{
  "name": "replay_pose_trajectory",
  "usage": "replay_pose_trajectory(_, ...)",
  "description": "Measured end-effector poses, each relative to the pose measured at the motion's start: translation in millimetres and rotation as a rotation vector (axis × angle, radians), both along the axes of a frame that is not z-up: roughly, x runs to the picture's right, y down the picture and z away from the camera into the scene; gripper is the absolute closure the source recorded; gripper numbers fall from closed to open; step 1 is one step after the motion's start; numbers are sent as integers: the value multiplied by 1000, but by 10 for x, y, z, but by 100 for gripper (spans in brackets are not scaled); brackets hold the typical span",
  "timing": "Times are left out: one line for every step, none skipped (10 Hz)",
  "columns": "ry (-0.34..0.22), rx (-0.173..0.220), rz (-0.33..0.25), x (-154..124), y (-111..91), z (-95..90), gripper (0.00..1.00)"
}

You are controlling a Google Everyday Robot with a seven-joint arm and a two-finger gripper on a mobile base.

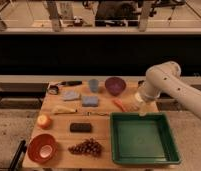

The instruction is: Stack bowls on top of each other

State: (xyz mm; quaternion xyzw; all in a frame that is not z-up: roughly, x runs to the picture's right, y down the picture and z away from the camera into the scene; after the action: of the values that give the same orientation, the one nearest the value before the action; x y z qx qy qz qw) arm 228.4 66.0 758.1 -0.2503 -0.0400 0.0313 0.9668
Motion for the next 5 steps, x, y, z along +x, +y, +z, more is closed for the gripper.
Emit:
replay_pose_trajectory(-4,4,-6,-22,-18,22,20)
replay_pose_trajectory(-2,8,-20,-82,5,20,20)
replay_pose_trajectory(-12,17,-41,-238,70,-36,20)
replay_pose_trajectory(-20,26,-68,-369,149,-99,20)
replay_pose_trajectory(-39,29,-93,-577,280,-203,20)
